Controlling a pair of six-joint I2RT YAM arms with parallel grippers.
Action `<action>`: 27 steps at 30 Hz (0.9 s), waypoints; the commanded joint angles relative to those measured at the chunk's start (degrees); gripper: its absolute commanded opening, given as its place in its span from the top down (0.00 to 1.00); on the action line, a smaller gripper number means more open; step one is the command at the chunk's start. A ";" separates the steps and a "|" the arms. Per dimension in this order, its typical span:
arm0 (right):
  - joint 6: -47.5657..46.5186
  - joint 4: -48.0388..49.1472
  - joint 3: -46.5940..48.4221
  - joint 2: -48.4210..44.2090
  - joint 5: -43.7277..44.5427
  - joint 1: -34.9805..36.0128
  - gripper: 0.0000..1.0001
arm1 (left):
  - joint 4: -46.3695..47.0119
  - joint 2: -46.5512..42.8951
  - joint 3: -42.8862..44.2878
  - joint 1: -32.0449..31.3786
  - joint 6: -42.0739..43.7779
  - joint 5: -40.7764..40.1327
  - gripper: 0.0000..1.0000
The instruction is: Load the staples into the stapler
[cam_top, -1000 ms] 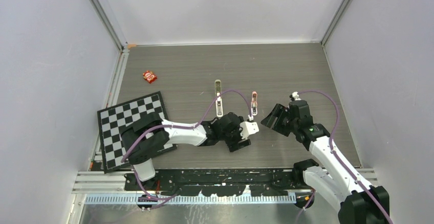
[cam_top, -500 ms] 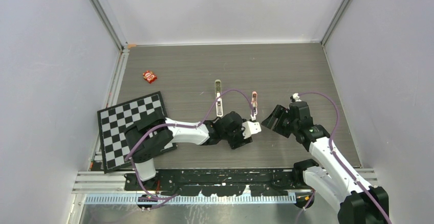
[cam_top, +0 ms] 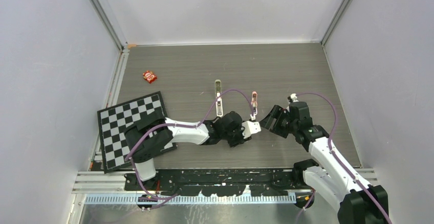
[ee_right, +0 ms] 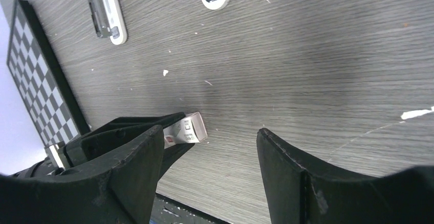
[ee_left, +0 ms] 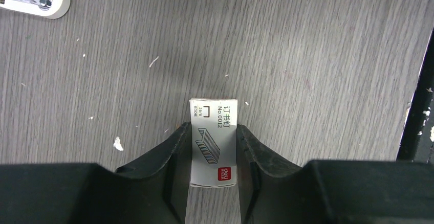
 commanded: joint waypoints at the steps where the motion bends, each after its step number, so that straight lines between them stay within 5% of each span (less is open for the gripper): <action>1: 0.52 5.06 -0.13 0.55 -5.54 -0.15 0.28 | 0.62 -3.79 -1.33 1.24 -0.92 -0.16 0.68; 13: 4.99 23.86 -3.07 11.27 -29.32 -0.11 0.23 | 8.50 -20.43 -13.76 5.83 -5.79 3.70 0.68; 27: 11.03 35.61 -5.05 14.14 -35.99 0.58 0.23 | 14.47 -30.72 -18.06 8.73 -8.90 7.29 0.66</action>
